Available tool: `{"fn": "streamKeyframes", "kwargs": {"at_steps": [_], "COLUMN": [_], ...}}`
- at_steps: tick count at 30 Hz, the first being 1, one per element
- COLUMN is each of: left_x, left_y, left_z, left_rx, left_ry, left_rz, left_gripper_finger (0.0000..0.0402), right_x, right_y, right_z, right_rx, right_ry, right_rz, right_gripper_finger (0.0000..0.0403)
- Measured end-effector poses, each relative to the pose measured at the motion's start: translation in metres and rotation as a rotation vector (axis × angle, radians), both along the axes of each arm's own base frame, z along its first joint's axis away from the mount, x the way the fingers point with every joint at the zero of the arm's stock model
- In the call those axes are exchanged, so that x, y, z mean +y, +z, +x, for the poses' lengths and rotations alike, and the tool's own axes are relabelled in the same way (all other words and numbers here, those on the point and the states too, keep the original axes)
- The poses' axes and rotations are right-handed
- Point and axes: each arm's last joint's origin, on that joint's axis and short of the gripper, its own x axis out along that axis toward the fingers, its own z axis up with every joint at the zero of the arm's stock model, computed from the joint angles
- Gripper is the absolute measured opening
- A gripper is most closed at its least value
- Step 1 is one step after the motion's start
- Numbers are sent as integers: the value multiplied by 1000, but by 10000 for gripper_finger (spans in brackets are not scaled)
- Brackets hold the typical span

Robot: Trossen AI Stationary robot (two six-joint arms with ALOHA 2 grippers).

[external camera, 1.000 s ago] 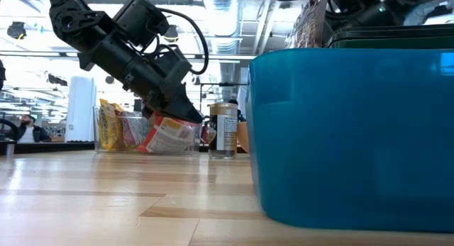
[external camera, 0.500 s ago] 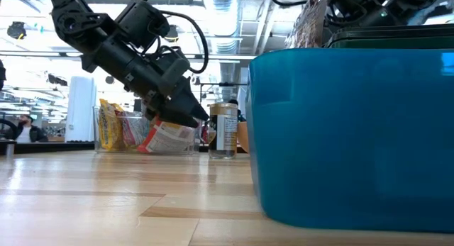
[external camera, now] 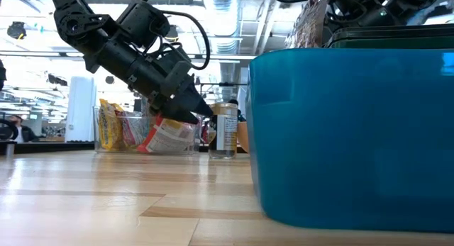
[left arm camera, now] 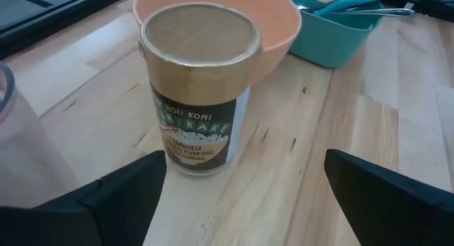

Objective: Pick & Place Food Item
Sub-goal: Put the gold seasoning bottle into the blue bin

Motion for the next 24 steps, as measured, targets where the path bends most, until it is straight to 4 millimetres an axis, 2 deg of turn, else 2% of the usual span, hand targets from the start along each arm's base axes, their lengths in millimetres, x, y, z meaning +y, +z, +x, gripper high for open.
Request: {"fn": "streamKeyframes", "kwargs": {"at_steps": [3, 6, 10, 16, 24], "left_x": [0, 1, 2, 12, 24], "left_y": [-3, -14, -27, -35, -40], "left_z": [1, 5, 18, 33, 36], "left_rx": [0, 27, 37, 65, 56], "left_ry": [2, 7, 18, 55, 102], "left_rz": [1, 2, 9, 38, -15], "left_gripper_finger": [374, 373, 373, 373, 373], "right_x": [0, 0, 0, 0, 0], "right_y": [1, 2, 2, 2, 2], "right_z": [1, 1, 1, 1, 1], "right_rx": [-11, -16, -17, -17, -16], "right_ry": [4, 4, 4, 4, 4], "right_rz": [-9, -11, -11, -10, -10], "right_gripper_finger": [0, 0, 0, 0, 0]}}
